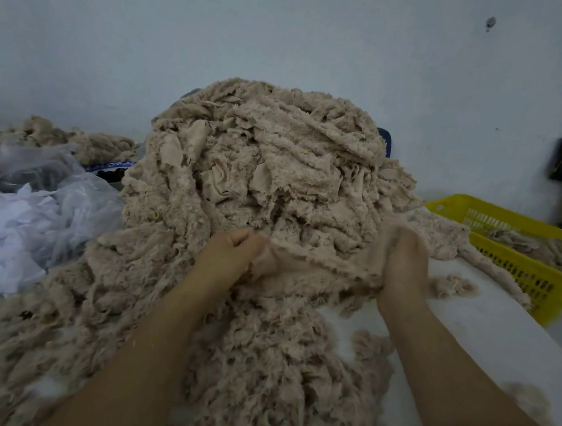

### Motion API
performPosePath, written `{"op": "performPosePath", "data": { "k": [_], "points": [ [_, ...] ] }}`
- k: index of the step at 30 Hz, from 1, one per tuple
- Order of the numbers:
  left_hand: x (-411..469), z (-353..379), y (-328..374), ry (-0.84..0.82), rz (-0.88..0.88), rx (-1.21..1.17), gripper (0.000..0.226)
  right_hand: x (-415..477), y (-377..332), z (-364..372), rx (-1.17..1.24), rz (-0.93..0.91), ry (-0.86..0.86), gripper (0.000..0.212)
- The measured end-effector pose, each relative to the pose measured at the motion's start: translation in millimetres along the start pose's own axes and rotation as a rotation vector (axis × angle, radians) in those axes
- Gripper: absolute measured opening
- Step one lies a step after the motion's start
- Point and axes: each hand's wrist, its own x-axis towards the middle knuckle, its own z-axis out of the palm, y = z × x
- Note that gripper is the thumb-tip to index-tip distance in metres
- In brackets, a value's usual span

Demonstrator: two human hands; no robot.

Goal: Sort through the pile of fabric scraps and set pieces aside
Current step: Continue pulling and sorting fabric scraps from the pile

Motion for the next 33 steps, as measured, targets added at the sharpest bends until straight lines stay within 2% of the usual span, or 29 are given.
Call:
{"op": "performPosePath", "data": {
  "k": [2, 4, 6, 8, 11, 15, 17, 20, 23, 25, 26, 29, 31, 32, 33],
  "points": [
    [-3, 3, 6, -0.078, 0.002, -0.168, 0.046, -23, -5, 7, -0.149, -0.194, -0.256, 0.037],
    [-5, 6, 9, -0.134, 0.011, -0.269, 0.045, -45, -10, 14, -0.351, -0.309, -0.551, 0.047],
    [-7, 8, 10, -0.141, 0.017, -0.322, 0.043, -57, -6, 21, -0.564, -0.389, -0.77, 0.037],
    [-8, 10, 10, -0.159, 0.025, -0.371, 0.037, -56, 3, 25, -0.683, -0.465, -0.843, 0.028],
    [-7, 5, 15, -0.113, -0.009, -0.492, 0.034, -49, 5, 24, -0.686, -0.535, -0.743, 0.021],
    [-1, -9, 16, 0.024, -0.175, -0.775, 0.038, -36, -5, 13, -0.586, -0.426, -0.54, 0.032],
    [-1, -6, 15, 0.04, -0.172, -0.749, 0.038, -36, -6, 11, -0.546, -0.429, -0.605, 0.037],
    [-5, 3, 18, -0.013, -0.116, -0.699, 0.037, -57, -4, 21, -0.657, -0.44, -0.857, 0.03],
    [-7, 1, 21, -0.046, -0.074, -0.731, 0.043, -59, 2, 29, -0.79, -0.553, -0.875, 0.035],
    [-7, 3, 24, -0.034, -0.093, -0.818, 0.063, -54, 0, 27, -0.774, -0.608, -0.791, 0.033],
    [-8, 4, 24, -0.02, -0.102, -0.864, 0.067, -51, 0, 26, -0.756, -0.622, -0.749, 0.034],
    [-5, -4, 25, 0.026, -0.068, -1.06, 0.031, -39, -6, 17, -0.721, -0.535, -0.527, 0.034],
    [2, -19, 21, 0.107, -0.056, -1.185, 0.035, -23, -7, 3, -0.595, -0.355, -0.262, 0.037],
    [3, -21, 18, 0.14, -0.037, -1.128, 0.035, -16, -9, -2, -0.479, -0.279, -0.178, 0.041],
    [2, -19, 17, 0.158, -0.016, -0.951, 0.034, -14, -10, -4, -0.362, -0.226, -0.158, 0.044]
  ]
}}
